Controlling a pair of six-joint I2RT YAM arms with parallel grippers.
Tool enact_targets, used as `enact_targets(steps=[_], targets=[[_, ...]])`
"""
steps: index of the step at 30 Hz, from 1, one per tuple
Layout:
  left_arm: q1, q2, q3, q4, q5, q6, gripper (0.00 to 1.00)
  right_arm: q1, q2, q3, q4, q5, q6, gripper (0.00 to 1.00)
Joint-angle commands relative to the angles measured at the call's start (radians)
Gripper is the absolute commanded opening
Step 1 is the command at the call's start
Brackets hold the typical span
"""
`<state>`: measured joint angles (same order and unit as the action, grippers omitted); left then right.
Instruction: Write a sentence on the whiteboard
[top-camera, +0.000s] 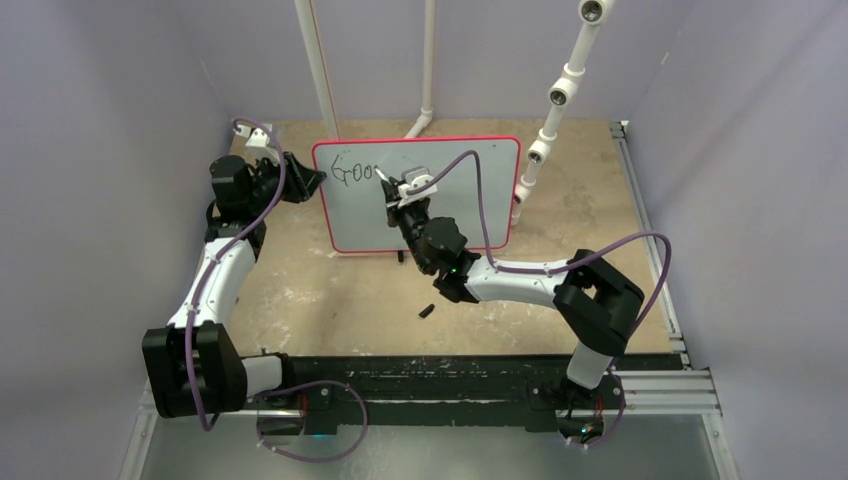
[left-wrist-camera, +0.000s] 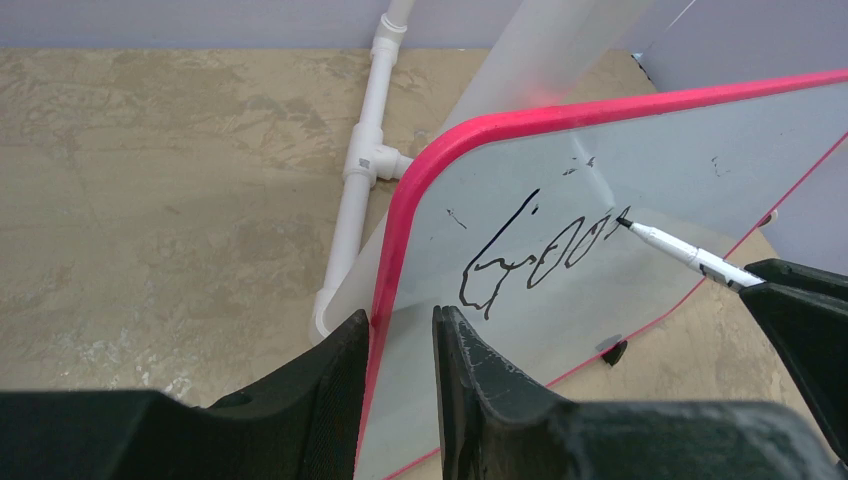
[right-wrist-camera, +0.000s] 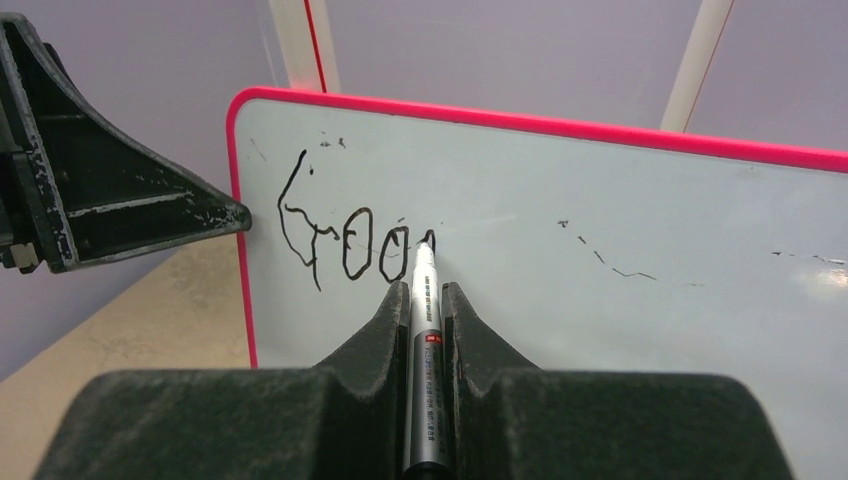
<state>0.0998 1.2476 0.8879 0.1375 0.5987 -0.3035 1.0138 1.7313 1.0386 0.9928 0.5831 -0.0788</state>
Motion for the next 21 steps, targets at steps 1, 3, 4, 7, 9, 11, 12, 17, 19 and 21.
enact_targets(steps=[1, 3, 4, 7, 9, 11, 12, 17, 19, 21], targets=[[0.0, 0.003, 0.005, 0.018, 0.007, 0.007, 0.29, -0.004, 0.013, 0.012, -0.01, -0.008, 0.009, 0.0], [0.0, 0.003, 0.004, 0.019, 0.006, 0.007, 0.29, -0.004, 0.011, 0.006, -0.021, -0.012, 0.014, 0.0], [0.0, 0.004, 0.004, 0.019, 0.007, 0.007, 0.29, -0.004, 0.011, 0.004, -0.026, -0.012, 0.015, 0.0], [0.0, 0.003, 0.004, 0.018, 0.007, 0.007, 0.29, -0.004, 0.012, -0.001, -0.039, -0.015, 0.02, 0.0], [0.0, 0.003, 0.004, 0.019, 0.006, 0.007, 0.29, -0.004, 0.011, -0.006, -0.043, -0.017, 0.023, 0.0], [0.0, 0.004, 0.004, 0.019, 0.007, 0.007, 0.29, -0.004, 0.01, -0.01, -0.052, -0.019, 0.026, 0.0], [0.0, 0.003, 0.005, 0.018, 0.007, 0.007, 0.29, -0.004, 0.008, -0.012, -0.055, -0.019, 0.025, 0.0], [-0.001, 0.003, 0.002, 0.018, 0.007, 0.007, 0.29, -0.004, -0.001, -0.026, -0.058, -0.002, 0.025, 0.0], [0.0, 0.003, 0.003, 0.018, 0.007, 0.007, 0.29, -0.004, -0.01, -0.029, -0.058, 0.005, 0.024, 0.0], [0.0, 0.003, 0.003, 0.019, 0.007, 0.007, 0.29, -0.004, -0.018, -0.031, -0.055, 0.013, 0.022, 0.0]])
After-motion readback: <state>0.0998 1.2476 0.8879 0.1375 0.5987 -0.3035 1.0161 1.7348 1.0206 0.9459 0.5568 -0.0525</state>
